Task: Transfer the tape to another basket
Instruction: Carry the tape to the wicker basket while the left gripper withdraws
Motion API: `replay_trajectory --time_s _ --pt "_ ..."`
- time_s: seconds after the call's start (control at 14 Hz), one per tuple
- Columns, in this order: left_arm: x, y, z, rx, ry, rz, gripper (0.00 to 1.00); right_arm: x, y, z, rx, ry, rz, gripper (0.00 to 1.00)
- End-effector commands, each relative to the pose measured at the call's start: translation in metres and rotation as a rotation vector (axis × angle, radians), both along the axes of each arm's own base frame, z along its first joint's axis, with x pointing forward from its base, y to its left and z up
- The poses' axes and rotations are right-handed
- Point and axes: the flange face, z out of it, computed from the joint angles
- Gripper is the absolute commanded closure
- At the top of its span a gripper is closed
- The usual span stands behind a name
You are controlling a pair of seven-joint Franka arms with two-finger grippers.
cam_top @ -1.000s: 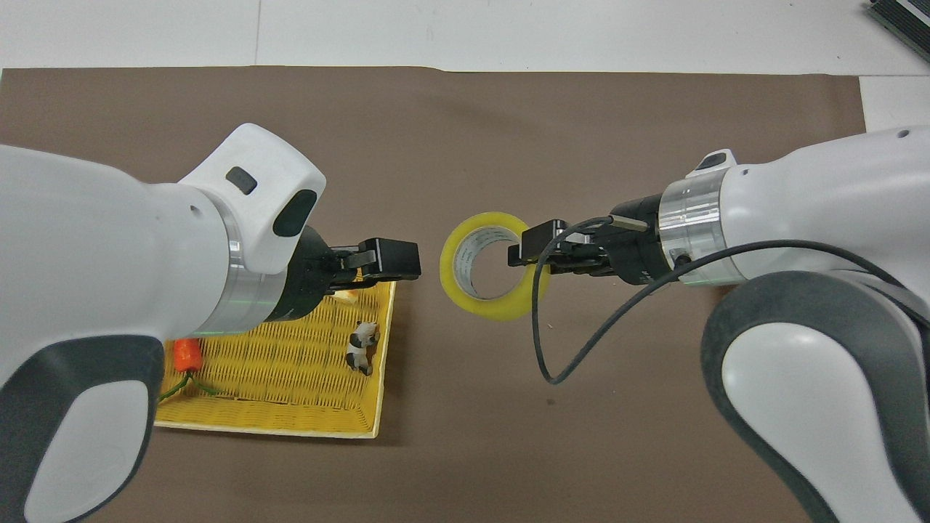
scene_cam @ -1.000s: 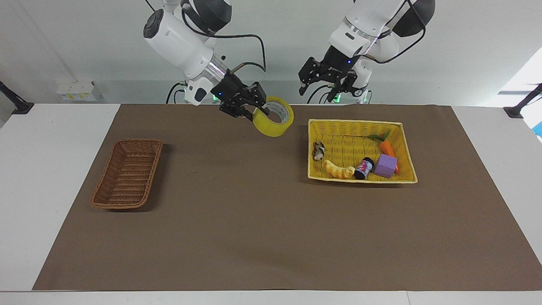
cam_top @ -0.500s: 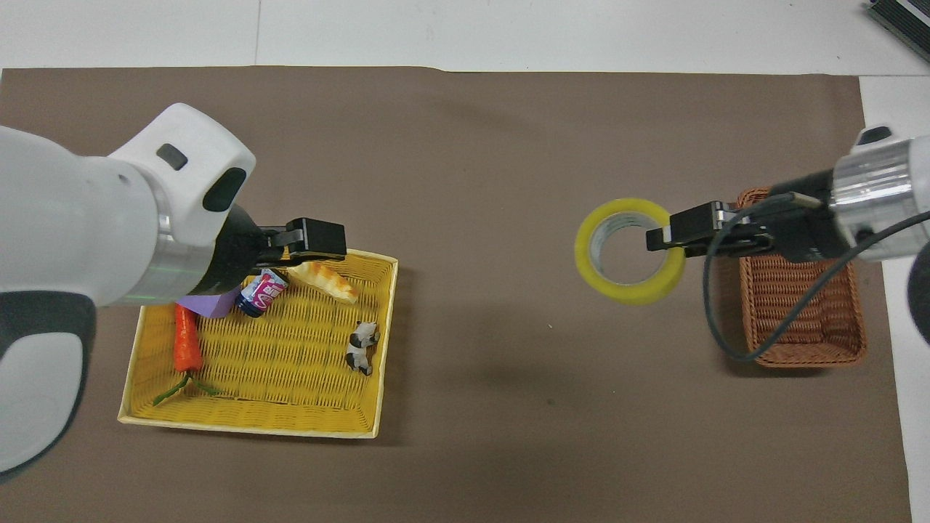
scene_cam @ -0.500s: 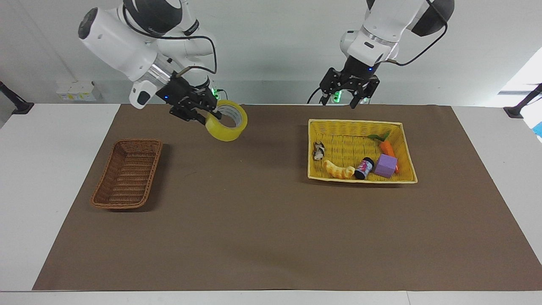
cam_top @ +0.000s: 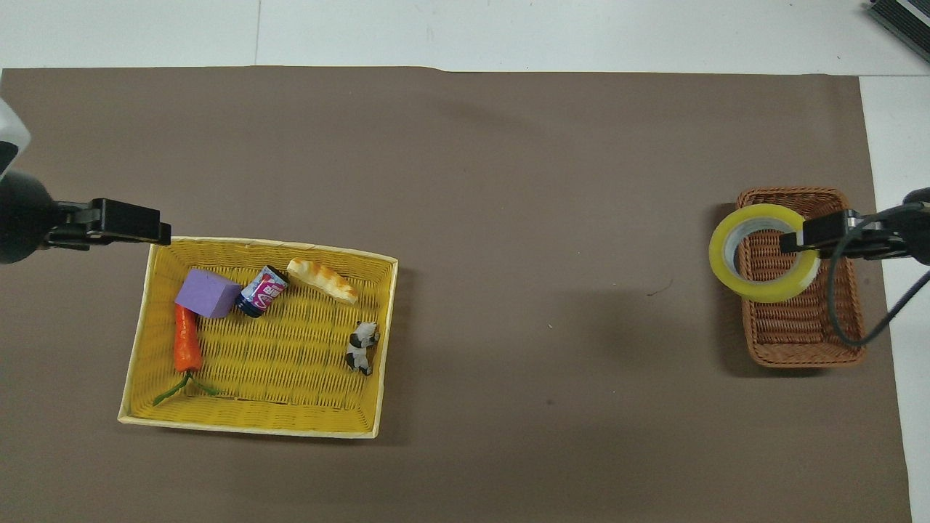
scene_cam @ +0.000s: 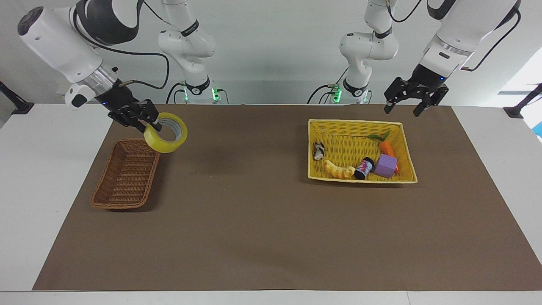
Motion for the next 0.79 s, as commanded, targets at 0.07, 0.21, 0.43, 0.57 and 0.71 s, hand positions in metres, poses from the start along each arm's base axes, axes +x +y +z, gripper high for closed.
replay_trajectory --time_s 0.07,0.21,0.43,0.57,0.71 --pt "-0.003 0.017 0.008 0.168 -0.004 -0.136 0.0 -0.006 -0.1 -0.062 0.012 0.004 0.102 1.0" --pt "-0.002 0.031 0.003 0.165 0.029 -0.121 0.0 -0.003 -0.115 -0.074 -0.002 -0.021 0.113 1.0" --pt "-0.004 0.036 0.003 0.131 0.038 -0.107 0.0 0.004 -0.121 -0.103 0.016 -0.001 0.101 1.0" --pt "-0.005 0.039 0.004 0.118 0.032 -0.086 0.0 0.004 -0.134 -0.13 0.031 0.008 0.108 1.0" --pt "-0.006 0.048 0.002 0.107 0.042 -0.069 0.0 0.001 -0.134 -0.142 0.021 0.009 0.104 1.0"
